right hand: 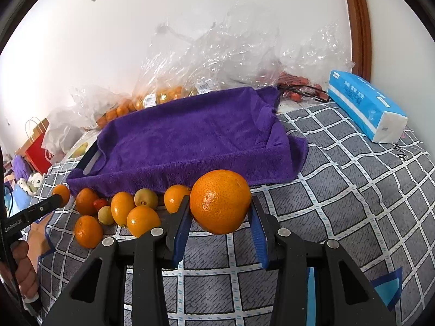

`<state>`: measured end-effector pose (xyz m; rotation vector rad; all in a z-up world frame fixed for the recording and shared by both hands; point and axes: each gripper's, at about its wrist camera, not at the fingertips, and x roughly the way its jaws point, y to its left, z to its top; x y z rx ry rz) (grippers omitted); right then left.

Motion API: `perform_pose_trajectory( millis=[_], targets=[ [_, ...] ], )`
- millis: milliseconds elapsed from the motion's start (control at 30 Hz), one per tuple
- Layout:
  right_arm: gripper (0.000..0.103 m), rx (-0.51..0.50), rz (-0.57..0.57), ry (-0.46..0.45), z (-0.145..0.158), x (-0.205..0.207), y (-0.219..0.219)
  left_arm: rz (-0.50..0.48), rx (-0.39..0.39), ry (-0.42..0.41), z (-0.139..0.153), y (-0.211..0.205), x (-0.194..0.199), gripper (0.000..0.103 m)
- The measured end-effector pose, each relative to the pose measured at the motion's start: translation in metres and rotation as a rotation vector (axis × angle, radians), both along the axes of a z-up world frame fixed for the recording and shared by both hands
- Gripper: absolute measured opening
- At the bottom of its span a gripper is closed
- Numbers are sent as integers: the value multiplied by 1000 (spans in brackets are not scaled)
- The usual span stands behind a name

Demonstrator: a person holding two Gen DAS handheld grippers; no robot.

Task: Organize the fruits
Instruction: 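Grasp an orange from the row with the left tool while the right tool holds its orange, then lift both held oranges and carry them over the purple towel-lined tray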

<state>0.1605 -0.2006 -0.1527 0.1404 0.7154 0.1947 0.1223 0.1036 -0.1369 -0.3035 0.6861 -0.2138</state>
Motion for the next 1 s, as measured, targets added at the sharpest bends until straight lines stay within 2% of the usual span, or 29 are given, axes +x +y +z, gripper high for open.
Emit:
perform_pose_trajectory(
  millis=[167, 400, 633, 1000],
  targets=[
    [41, -9, 0, 11, 2, -10, 3, 16, -25, 9, 5, 1, -6, 29],
    [41, -19, 16, -5, 22, -16, 11, 3, -25, -20, 41, -4, -12, 29],
    [41, -19, 27, -54, 55, -8, 20, 1, -24, -32, 75, -7, 2, 29],
    [41, -15, 52, -111, 83, 15, 28, 17, -22, -27, 92, -12, 28, 29]
  ],
)
